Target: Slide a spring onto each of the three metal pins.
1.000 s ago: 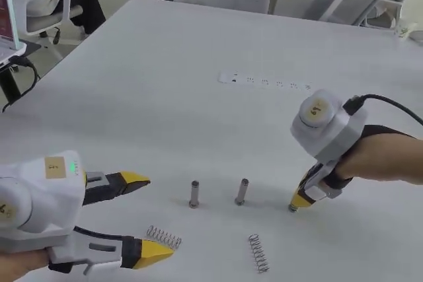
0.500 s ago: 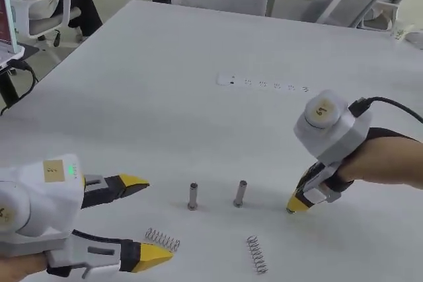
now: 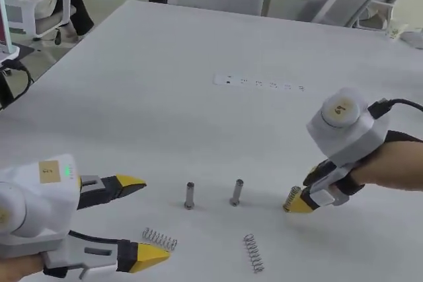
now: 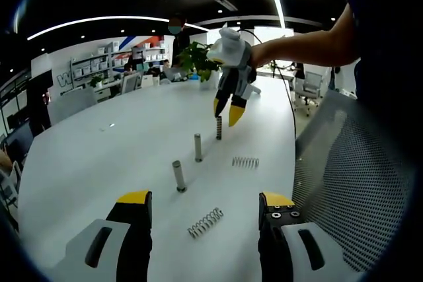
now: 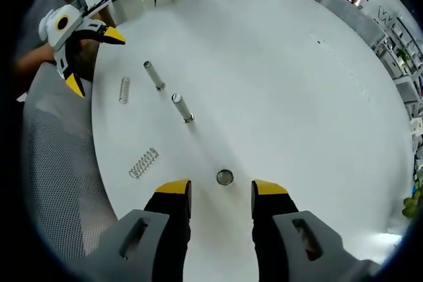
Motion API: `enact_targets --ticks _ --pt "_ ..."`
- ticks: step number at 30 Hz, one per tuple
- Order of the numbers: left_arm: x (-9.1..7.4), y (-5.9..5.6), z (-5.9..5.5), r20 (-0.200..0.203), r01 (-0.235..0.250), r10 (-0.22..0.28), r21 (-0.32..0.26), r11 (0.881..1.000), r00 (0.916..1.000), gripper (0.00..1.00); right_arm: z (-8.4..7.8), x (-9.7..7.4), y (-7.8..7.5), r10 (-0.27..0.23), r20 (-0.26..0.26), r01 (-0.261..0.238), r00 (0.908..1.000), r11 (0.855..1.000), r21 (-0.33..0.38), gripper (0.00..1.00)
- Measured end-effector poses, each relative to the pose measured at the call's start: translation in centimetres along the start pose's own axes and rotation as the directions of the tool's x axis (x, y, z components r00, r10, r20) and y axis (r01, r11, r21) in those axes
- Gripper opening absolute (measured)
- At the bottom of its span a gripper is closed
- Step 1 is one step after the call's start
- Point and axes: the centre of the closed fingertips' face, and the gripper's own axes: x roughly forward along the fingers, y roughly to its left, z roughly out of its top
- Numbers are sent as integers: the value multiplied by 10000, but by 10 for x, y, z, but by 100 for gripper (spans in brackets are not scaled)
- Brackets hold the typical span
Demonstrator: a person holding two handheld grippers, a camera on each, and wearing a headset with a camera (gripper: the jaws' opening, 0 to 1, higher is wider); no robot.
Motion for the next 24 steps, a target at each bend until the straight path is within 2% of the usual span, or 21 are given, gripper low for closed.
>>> enact_targets --ticks 14,17,24 --pt "0 -1 0 5 17 -17 -9 10000 10000 61 -15 -15 18 -42 480 15 9988 9984 560 36" --pt "1 -1 1 25 29 -29 9 10000 10000 61 -18 -16 23 81 585 -131 9983 9962 856 36" --pt "2 -2 1 43 64 -64 27 10000 10000 61 -20 -19 38 272 694 -342 9972 9943 1014 37"
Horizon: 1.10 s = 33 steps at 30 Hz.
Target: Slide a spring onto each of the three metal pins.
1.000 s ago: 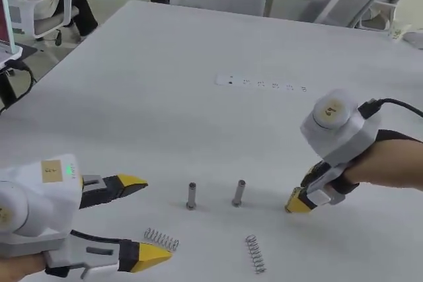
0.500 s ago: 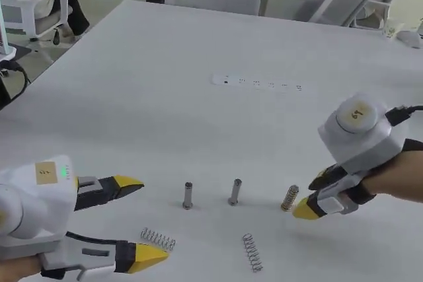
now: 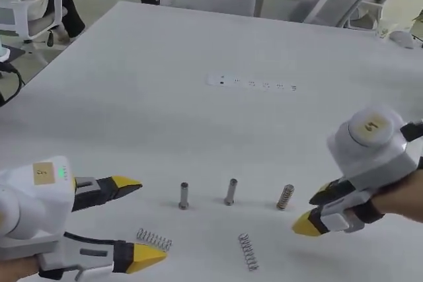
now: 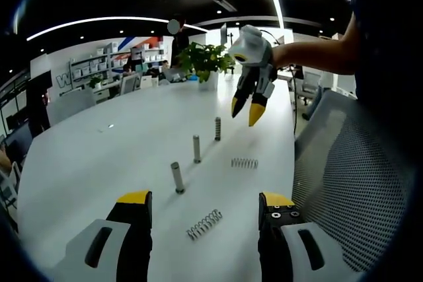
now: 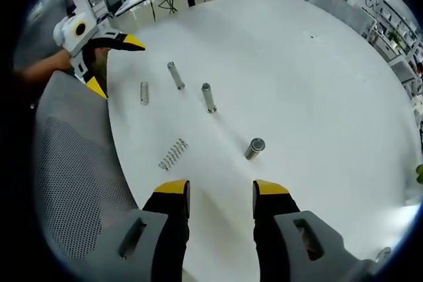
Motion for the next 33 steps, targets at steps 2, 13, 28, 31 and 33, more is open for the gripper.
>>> enact_targets --ticks 2,13,28,31,33 --pt "0 0 0 18 8 -8 -10 10000 10000 61 0 0 5 42 -15 -42 10000 10000 21 36" --pt "1 -2 2 54 87 -87 55 9999 9999 61 3 15 41 632 -120 -635 9979 9976 -260 36" --pt "-1 -3 0 126 71 -71 -23 10000 9999 60 10 49 72 975 -690 -1008 9928 9938 -470 32" --pt "-2 -3 -1 122 57 -57 -39 10000 9999 59 10 55 72 814 -824 -851 9933 9954 -431 32" --pt "-2 -3 -1 155 43 -42 -70 10000 9999 59 10 58 72 733 -860 -772 9936 9961 -434 31"
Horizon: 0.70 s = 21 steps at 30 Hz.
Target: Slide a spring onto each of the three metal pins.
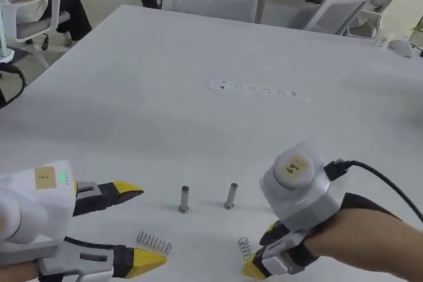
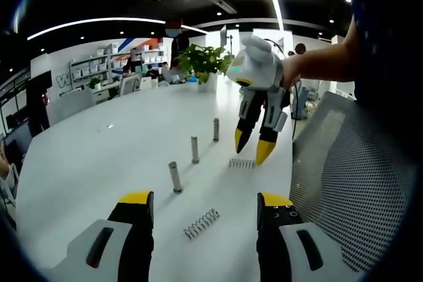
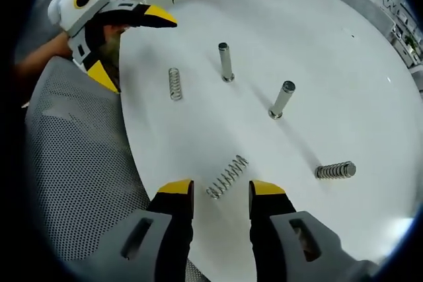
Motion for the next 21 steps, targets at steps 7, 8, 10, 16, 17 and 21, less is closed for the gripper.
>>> enact_targets --ticks 7,8,10,16,17,21 --pt "-1 -1 -1 -11 36 -37 -35 10000 10000 58 -5 10 1 -304 -330 301 9990 9995 -97 30" --pt "-1 -1 -1 -4 43 -43 -54 10000 10000 58 -6 10 1 -302 -368 302 9989 9995 -2 30" --pt "-1 -1 -2 -24 50 -50 -58 10000 10000 58 -6 11 0 -455 -386 450 9982 9989 -132 29" --pt "-1 -2 -2 -19 88 -88 -85 9999 10000 56 -9 11 -2 -677 -502 658 9964 9971 -383 24" --pt "0 -2 -1 -1 87 -87 -90 9999 10000 56 -10 11 -3 -757 -567 728 9955 9960 -517 22" --pt "0 -2 -1 8 109 -109 -89 9999 9999 55 -12 9 -6 -828 -671 791 9943 9953 -561 18"
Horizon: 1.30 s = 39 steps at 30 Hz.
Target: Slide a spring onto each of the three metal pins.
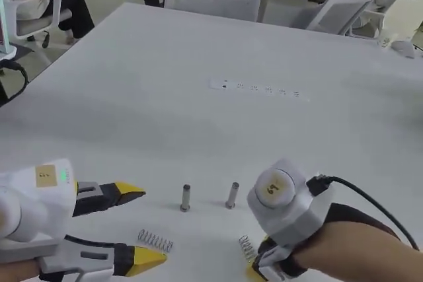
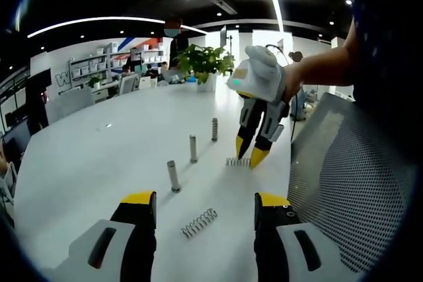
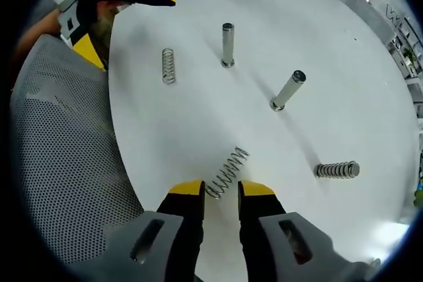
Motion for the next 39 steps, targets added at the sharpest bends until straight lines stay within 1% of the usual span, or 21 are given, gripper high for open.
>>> enact_targets --ticks 4,7,12,18,23,28,32,33,39 --pt "0 0 -1 -12 14 -14 -13 10000 10000 55 -2 -1 -6 -161 -80 162 9998 9999 16 15" --pt "-1 -1 -1 -27 42 -42 -24 10000 10000 54 -4 -2 -7 -178 -87 178 9998 9998 44 14" --pt "0 -2 0 -32 85 -85 -6 10000 10000 52 -8 -1 -10 -348 -234 343 9991 9992 -189 11" --pt "0 -4 1 -47 155 -155 37 9999 9999 51 -8 -2 -14 -379 -213 375 9991 9991 -176 8" --pt "1 -7 2 -73 301 -300 95 9995 9995 49 -2 -10 -14 -341 -30 340 9994 9991 -238 8" --pt "4 -13 6 -93 544 -542 230 9983 9985 47 6 -18 -10 -264 157 270 9995 9988 -409 8" --pt "7 -18 9 -104 766 -762 397 9963 9970 45 16 -27 2 119 411 -91 9991 9978 -660 8" --pt "8 -20 9 -108 843 -839 436 9955 9964 44 20 -30 7 274 476 -232 9985 9959 -878 8" --pt "12 -25 12 -104 1130 -1126 593 9918 9936 42 40 -44 27 707 939 -563 9931 9873 -1487 8"
